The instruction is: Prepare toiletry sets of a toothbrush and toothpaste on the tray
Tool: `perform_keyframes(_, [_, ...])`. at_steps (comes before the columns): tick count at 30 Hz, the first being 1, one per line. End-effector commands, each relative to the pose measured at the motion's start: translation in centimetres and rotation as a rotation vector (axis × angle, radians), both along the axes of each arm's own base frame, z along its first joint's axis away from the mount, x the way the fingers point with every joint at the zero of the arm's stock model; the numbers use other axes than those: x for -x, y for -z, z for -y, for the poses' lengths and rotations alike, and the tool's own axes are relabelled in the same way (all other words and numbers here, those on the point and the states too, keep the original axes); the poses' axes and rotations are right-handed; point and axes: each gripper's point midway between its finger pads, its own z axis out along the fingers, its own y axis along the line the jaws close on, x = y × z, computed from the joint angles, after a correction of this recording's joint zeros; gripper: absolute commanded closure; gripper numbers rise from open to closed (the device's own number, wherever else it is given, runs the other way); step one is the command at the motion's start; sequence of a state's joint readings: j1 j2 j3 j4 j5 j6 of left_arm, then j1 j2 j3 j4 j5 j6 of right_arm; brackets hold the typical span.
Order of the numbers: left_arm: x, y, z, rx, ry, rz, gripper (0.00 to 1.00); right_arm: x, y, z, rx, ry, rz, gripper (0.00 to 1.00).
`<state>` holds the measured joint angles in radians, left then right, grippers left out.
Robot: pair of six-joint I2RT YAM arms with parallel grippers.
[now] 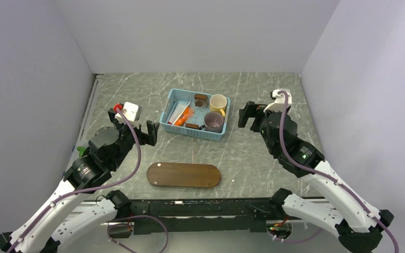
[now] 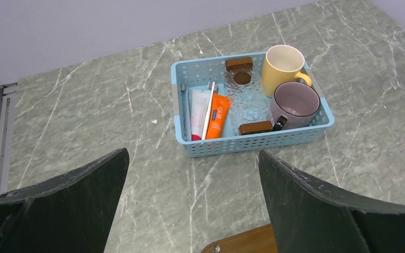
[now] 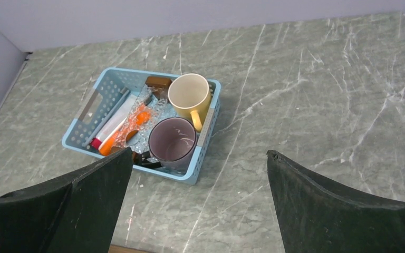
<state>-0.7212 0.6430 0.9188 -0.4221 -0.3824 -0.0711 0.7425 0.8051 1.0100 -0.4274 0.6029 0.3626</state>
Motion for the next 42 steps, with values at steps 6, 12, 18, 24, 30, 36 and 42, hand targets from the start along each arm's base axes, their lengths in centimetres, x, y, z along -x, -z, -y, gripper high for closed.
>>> perform_keyframes(6, [-0.1,-1.4,0.1,0.043,-0.002,0.034,0.01,-0.6,-1.0,-0.4,0.013,-0.001,0.009,0.00])
perform_keyframes(12, [-0.2,-1.1,0.1,0.039,-0.007,0.026,0.01,-0.9,0.3,-1.4,0.042,-0.031,-0.040,0.00])
perform_keyframes(18, [-0.1,-1.1,0.5,0.040,0.016,0.017,0.01,-1.0,2.4,-2.7,0.057,-0.071,-0.118,0.00])
perform_keyframes(24, [0.0,-0.8,0.8,0.058,0.020,-0.016,0.01,-0.6,5.8,-4.8,0.047,-0.142,-0.238,0.03])
perform_keyframes(30, [0.9,2.6,1.4,0.085,0.011,-0.198,0.01,1.2,10.5,-6.6,0.023,-0.245,-0.371,0.04])
perform_keyframes(36, [2.1,6.6,2.0,0.075,0.001,-0.394,0.01,3.0,13.4,-6.1,-0.003,-0.258,-0.438,0.05])
perform_keyframes(42, [3.7,10.9,2.7,0.085,0.010,-0.559,0.01,4.7,16.0,-6.2,-0.032,-0.276,-0.520,0.05])
